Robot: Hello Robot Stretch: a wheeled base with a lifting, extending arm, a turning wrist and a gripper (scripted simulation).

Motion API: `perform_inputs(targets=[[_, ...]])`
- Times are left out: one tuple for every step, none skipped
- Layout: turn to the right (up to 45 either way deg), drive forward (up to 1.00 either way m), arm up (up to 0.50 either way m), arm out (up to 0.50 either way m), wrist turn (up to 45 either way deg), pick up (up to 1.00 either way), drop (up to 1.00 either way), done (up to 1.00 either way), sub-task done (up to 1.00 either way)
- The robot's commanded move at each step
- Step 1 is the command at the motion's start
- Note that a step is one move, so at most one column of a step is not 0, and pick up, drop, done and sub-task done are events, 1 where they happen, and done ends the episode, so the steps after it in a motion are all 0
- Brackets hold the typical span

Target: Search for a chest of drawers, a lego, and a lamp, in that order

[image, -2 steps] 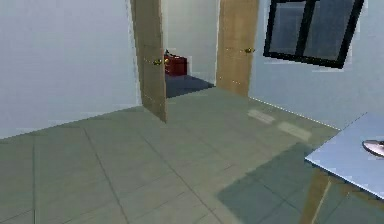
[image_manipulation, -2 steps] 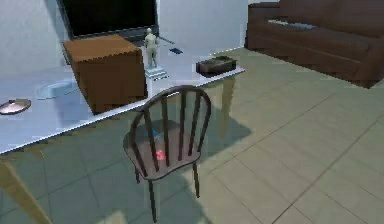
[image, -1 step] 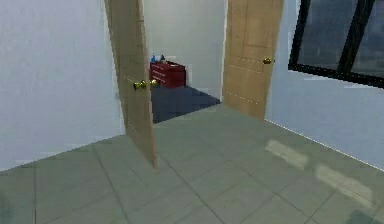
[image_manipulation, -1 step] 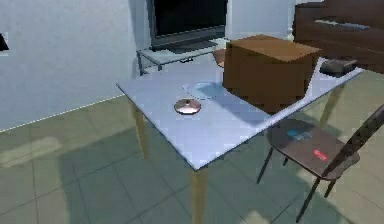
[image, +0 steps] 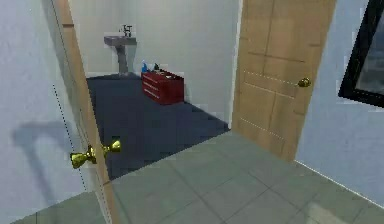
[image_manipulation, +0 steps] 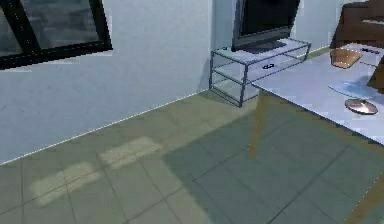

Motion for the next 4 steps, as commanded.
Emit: perform_inputs(targets=[[0.0, 0.9, 0.0, 0.0, 0.0, 0.0, 0.0, 0.0, 0.0], [-27.0, 0.0, 0.0, 0.0, 0.0, 0.0, 0.0, 0.0, 0.0], [0.0, 1.0, 0.0, 0.0, 0.0, 0.0, 0.0, 0.0, 0.0], [-6.0, 0.0, 0.0, 0.0, 0.0, 0.0, 0.0, 0.0, 0.0]])
